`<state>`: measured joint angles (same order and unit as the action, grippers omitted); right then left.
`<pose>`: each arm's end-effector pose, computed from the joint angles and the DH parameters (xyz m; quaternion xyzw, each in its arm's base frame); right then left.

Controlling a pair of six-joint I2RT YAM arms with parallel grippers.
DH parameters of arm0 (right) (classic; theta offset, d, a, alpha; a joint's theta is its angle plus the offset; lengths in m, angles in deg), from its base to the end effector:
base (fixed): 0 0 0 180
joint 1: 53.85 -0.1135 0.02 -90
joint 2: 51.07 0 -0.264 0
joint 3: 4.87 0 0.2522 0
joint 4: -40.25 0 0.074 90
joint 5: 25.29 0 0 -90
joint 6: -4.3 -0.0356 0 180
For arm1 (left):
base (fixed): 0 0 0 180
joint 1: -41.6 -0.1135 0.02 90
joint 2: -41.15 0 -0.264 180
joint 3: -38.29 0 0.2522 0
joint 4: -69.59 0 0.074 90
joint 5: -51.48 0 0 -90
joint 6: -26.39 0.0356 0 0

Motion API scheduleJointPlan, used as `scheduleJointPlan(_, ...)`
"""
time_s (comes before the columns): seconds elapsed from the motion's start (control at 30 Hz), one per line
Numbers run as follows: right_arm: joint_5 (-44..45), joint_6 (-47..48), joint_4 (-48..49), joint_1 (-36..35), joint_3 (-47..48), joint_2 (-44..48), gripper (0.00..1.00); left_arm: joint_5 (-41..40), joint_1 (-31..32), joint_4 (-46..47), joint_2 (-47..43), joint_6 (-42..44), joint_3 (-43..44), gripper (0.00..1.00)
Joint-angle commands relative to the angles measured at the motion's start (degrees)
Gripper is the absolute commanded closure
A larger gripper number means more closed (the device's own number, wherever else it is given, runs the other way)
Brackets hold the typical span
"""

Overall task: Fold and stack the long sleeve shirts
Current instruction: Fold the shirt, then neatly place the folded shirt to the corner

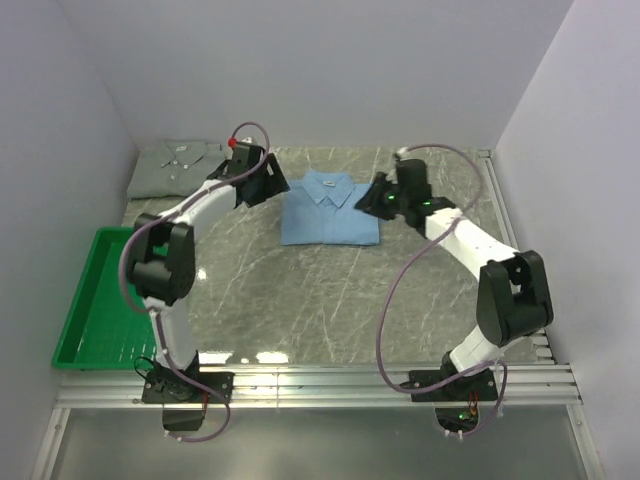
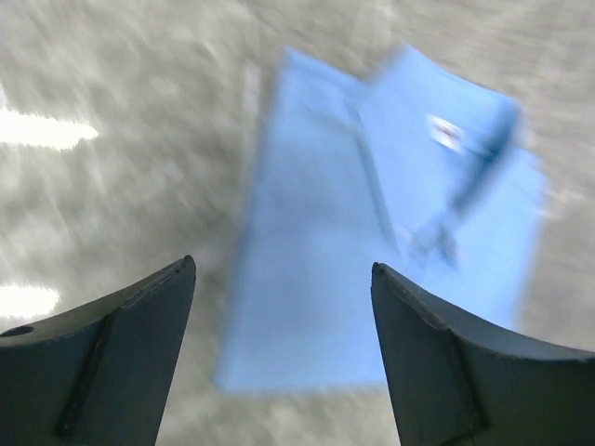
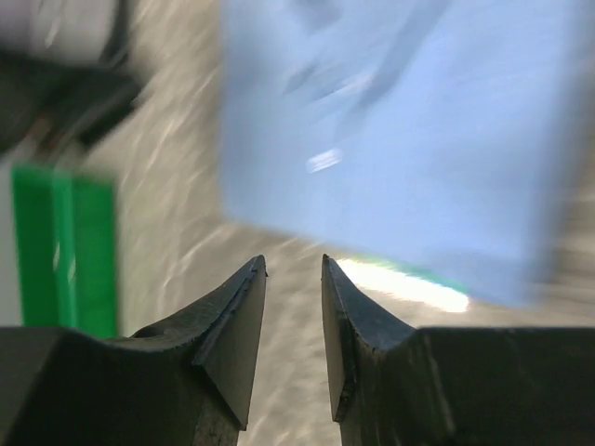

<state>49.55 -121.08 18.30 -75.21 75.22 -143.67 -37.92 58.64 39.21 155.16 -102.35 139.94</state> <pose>0.3389 0.1425 0.2613 0.0460 0.8780 0.3222 0.3509 0.4342 -0.1335 0.2263 -0.1704 0.9002 -0.1917 0.3520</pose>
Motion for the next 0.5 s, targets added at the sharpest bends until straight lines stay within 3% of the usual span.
scheduleJointPlan(0.0,2.69,2.33,-3.07,6.67,-3.3,0.49,0.63,-0.43,3.61,4.21,-10.02,-8.44,-7.19,0.18)
scheduleJointPlan(0.13,-0.39,-0.12,-0.79,10.64,-4.18,-2.49,0.66,0.19,7.13,8.53,-10.84,-13.11,-12.75,0.22)
scheduleJointPlan(0.47,-7.42,-4.26,5.37,11.61,-5.94,-12.08,0.68,-0.43,8.89,5.29,-1.35,-13.29,-8.01,0.25)
